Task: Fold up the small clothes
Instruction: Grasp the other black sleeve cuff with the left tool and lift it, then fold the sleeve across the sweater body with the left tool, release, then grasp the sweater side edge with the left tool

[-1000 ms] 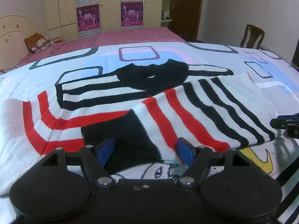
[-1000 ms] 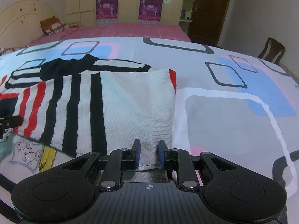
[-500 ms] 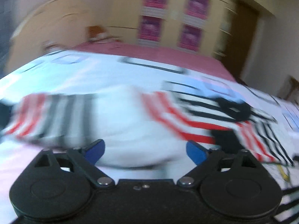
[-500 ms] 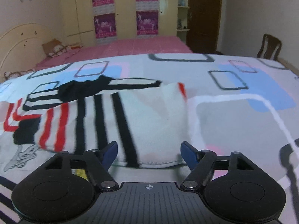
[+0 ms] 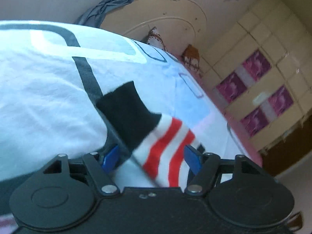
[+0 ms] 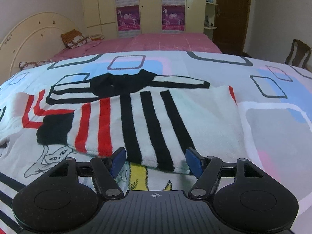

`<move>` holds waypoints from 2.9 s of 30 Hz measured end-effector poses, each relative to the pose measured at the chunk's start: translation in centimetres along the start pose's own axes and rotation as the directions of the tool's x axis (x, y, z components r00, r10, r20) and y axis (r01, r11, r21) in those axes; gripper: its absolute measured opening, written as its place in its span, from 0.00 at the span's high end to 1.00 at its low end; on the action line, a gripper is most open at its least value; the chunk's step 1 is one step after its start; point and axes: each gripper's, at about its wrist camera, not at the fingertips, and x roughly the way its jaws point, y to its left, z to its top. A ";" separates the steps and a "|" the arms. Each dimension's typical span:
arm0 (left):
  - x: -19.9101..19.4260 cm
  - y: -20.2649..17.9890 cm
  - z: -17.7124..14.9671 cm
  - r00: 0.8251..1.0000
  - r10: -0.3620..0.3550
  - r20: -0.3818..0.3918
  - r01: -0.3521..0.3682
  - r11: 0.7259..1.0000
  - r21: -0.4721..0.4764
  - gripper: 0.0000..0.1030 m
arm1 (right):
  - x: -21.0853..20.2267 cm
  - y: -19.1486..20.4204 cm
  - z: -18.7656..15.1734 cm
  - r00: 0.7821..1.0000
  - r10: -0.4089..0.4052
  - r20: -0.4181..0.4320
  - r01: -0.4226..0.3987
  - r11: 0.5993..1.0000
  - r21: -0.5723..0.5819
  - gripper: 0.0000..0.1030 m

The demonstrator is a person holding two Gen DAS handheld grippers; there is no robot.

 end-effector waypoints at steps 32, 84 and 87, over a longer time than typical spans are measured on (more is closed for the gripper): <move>-2.2 -15.4 -6.1 0.987 -0.152 -0.057 0.162 0.902 0.400 0.95 | -1.1 -3.0 1.6 0.999 0.012 0.042 -0.013 0.999 0.038 0.34; -0.7 -16.8 -18.7 0.955 0.032 -0.295 0.207 0.643 0.737 0.61 | 5.1 -0.7 4.2 0.927 0.362 -0.095 -0.320 0.899 0.299 0.61; -0.5 -15.9 -17.9 0.960 0.010 -0.278 0.197 0.681 0.705 0.77 | 5.4 0.0 5.0 0.931 0.346 -0.117 -0.310 0.918 0.248 0.95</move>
